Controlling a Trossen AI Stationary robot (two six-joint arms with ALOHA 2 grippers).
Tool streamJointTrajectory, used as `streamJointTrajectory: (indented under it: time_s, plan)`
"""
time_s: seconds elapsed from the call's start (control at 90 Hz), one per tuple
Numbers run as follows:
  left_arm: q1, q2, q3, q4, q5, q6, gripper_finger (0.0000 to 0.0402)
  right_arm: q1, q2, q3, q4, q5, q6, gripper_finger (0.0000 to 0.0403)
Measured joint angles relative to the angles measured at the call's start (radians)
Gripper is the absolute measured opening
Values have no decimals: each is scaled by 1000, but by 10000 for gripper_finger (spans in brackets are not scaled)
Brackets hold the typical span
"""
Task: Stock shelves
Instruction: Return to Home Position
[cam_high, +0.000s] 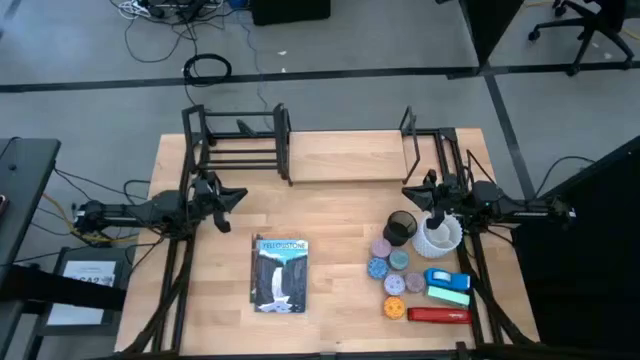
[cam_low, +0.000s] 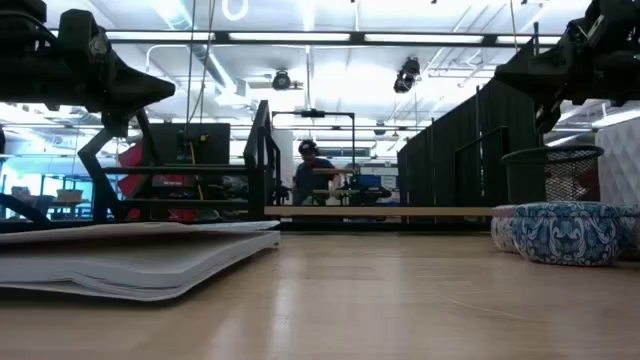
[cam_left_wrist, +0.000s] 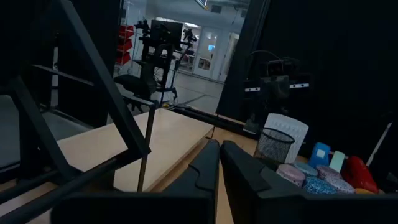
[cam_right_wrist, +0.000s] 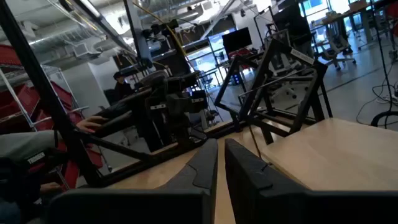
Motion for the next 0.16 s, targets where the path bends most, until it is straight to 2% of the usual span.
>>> streamJointTrajectory:
  time_s: [0.156]
  plan:
    - [0,0,0,0,0,0,0,0,0,0,0,0,0,4]
